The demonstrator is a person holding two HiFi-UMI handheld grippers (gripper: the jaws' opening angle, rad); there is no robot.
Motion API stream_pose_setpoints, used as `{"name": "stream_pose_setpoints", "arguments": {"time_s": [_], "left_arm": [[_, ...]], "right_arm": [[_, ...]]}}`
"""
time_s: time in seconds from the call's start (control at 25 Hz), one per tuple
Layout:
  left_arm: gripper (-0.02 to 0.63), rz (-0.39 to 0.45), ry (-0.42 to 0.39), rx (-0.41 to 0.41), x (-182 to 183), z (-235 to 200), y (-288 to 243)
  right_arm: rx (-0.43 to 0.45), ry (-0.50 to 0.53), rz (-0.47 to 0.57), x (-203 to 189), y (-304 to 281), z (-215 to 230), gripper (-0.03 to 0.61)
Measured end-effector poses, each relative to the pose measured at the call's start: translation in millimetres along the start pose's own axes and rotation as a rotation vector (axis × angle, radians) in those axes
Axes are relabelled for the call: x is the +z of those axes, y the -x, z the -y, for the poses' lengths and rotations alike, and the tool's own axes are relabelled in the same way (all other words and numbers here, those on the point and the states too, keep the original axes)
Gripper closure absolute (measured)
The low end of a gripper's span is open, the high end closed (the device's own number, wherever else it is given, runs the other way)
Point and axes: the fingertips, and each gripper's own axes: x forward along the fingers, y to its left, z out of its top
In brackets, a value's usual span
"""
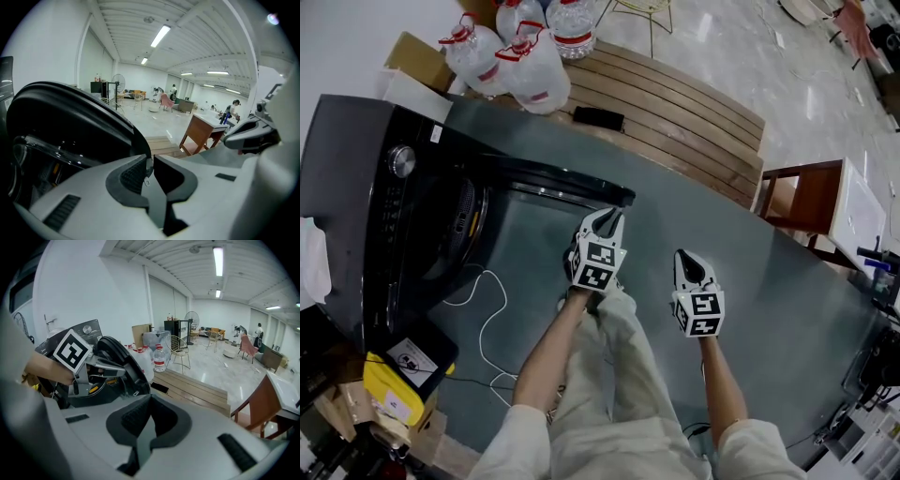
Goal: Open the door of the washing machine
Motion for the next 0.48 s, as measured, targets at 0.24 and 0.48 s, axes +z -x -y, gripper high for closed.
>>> {"name": "stream_pose_setpoints", "arguments": {"time_s": [0.24, 0.48], "left_arm": [[0.606, 0.026, 0.011, -0.003, 2.3, -5.0, 19.6], [0.606, 0.065, 0.053, 0.018, 2.4, -21.9, 56.4]], "right_arm": [[0.012, 0.014, 0.008, 10.2, -2.8, -14.0, 0.58], [0.052, 0.034, 0.024, 28.6, -7.6, -41.0, 0.58]]}}
